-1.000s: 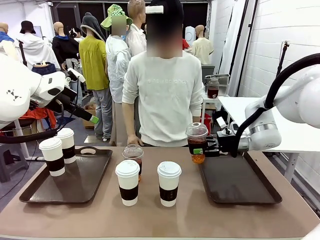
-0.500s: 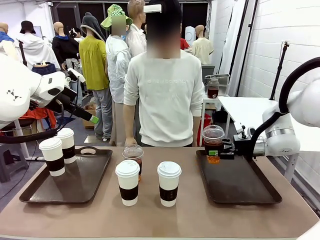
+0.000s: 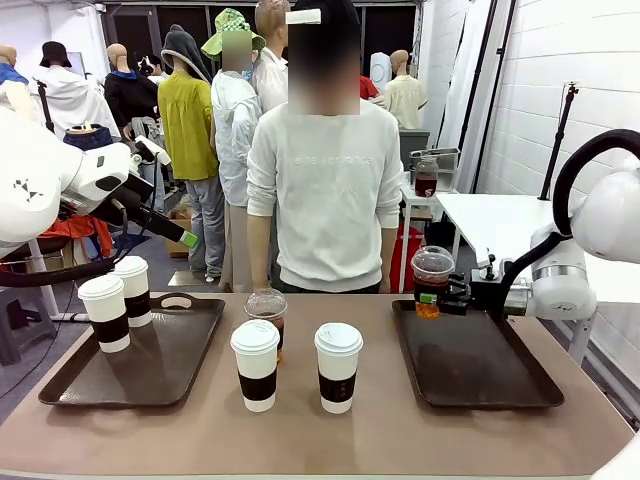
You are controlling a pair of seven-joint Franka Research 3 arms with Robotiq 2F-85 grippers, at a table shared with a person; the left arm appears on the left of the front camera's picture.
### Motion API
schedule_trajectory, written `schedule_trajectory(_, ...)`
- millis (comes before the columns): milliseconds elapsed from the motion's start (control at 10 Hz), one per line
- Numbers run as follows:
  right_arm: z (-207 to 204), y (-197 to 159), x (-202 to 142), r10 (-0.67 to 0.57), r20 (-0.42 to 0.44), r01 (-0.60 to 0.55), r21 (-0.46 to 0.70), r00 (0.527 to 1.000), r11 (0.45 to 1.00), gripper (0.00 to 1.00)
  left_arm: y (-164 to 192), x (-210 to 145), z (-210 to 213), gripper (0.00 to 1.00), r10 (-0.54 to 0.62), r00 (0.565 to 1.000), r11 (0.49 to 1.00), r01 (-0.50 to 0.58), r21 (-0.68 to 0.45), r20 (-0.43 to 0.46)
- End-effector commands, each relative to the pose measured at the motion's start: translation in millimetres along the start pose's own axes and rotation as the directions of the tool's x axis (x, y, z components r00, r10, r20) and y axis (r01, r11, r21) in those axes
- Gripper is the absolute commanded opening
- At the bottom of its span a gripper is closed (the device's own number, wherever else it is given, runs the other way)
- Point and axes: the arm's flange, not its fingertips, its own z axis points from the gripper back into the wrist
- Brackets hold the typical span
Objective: Distribute the coffee onto the tray.
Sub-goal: Pick up one iced Americano and place it on the right Handle tray.
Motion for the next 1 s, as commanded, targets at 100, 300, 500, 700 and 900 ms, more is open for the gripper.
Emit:
schedule_trajectory(100,0.2,-12.6,-11.0,-0.012,0.078,0.014,-0.023,0.997,1.000,0.64,1.2,-1.1,-0.1,1.00,0.005,1.000,1.000,-0.005,-0.009,0.000)
schedule_trajectory(300,3.6,-16.2,-22.2,-0.047,0.090,0.050,-0.031,0.995,0.998,0.64,1.2,-1.1,-0.1,1.00,0.005,1.000,1.000,-0.005,-0.009,0.000)
schedule_trajectory(500,5.2,-18.8,-31.5,-0.087,0.072,0.089,-0.035,0.994,0.995,0.64,1.2,-1.1,-0.1,1.00,0.005,1.000,1.000,-0.005,-0.009,0.000)
schedule_trajectory(700,6.4,-21.6,-39.6,-0.102,0.052,0.104,-0.041,0.993,0.994,0.64,1.2,-1.1,-0.1,1.00,0.005,1.000,1.000,-0.005,-0.009,0.000)
schedule_trajectory(900,5.2,-25.6,-45.1,-0.123,0.045,0.125,-0.045,0.991,0.991,0.64,1.2,-1.1,-0.1,1.00,0.005,1.000,1.000,-0.005,-0.009,0.000)
